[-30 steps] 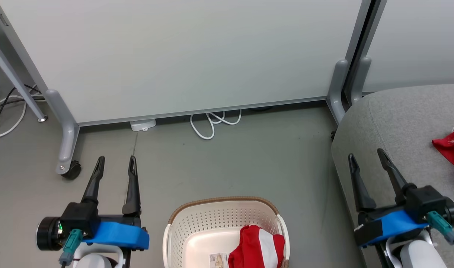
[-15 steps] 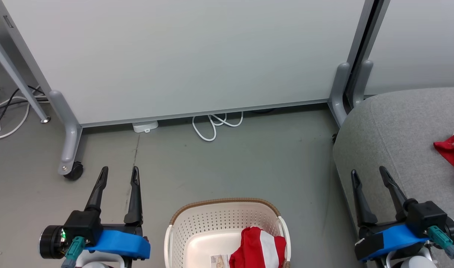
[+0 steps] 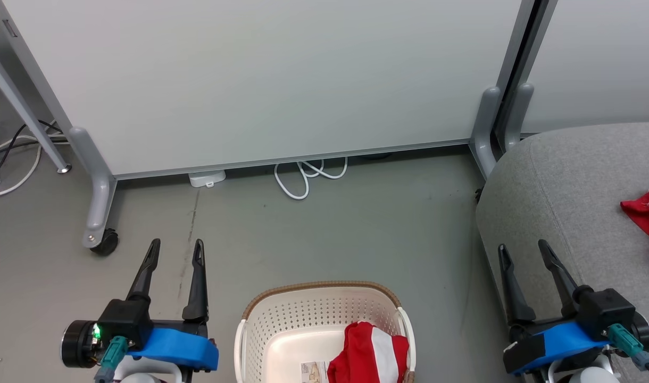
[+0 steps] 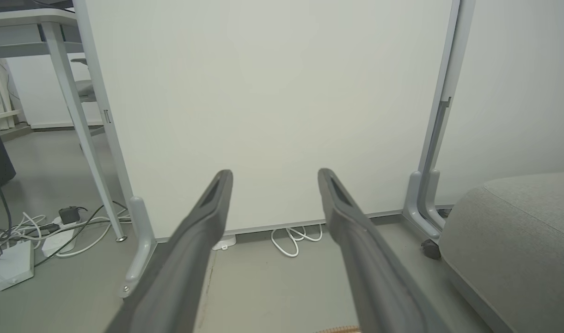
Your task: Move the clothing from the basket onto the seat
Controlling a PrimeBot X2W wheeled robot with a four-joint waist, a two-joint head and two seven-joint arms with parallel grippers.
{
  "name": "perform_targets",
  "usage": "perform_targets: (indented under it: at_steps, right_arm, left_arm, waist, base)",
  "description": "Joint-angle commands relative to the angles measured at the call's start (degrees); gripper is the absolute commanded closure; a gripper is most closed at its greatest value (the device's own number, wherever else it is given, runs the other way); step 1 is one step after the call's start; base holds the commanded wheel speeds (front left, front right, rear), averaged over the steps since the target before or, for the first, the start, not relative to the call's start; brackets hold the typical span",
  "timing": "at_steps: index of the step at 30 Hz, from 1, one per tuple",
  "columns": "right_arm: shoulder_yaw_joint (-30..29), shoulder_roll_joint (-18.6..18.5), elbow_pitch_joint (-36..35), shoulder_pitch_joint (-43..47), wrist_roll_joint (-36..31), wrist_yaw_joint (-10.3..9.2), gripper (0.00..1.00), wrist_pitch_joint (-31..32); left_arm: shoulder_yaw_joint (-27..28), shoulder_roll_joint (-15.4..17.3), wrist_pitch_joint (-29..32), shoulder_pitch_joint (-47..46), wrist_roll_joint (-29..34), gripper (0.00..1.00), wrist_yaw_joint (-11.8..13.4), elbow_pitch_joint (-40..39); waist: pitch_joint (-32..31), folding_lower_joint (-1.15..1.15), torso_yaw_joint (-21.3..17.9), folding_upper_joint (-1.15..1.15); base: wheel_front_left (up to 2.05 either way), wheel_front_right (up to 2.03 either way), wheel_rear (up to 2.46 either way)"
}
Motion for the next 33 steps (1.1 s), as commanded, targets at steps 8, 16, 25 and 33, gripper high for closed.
perform_targets:
  at_steps: [8,16,25,33]
  right_arm:
    - [1.19,0.16,0.22,-1.57,-0.55,0.01,0.00,-0.24]
    - [1.84,-0.30,-0.97,-5.20,-0.92,0.01,0.00,-0.24]
    - [3.01,-0.11,-2.00,-9.97,-0.71,0.01,0.00,-0.24]
    - [4.13,0.26,-3.30,-14.15,-0.37,0.01,0.00,-0.24]
  left_arm:
    - [-5.80,-0.14,-0.15,-4.37,-0.63,0.00,-0.37,3.90]
    - [-15.66,2.26,-0.14,-12.01,-3.65,0.00,-0.40,11.60]
    - [-25.98,5.42,-0.14,-21.23,-7.75,0.00,-0.40,22.00]
    - [-35.41,7.35,-0.15,-29.34,-11.69,0.00,-0.41,32.20]
  waist:
    - [1.87,0.00,-2.35,0.00]
    - [7.90,0.00,-6.94,0.00]
    - [16.25,0.00,-12.53,0.00]
    - [24.43,0.00,-16.10,0.00]
  base:
    - [0.00,0.00,0.00]
    - [0.00,0.00,0.00]
    - [0.00,0.00,0.00]
    - [0.00,0.00,0.00]
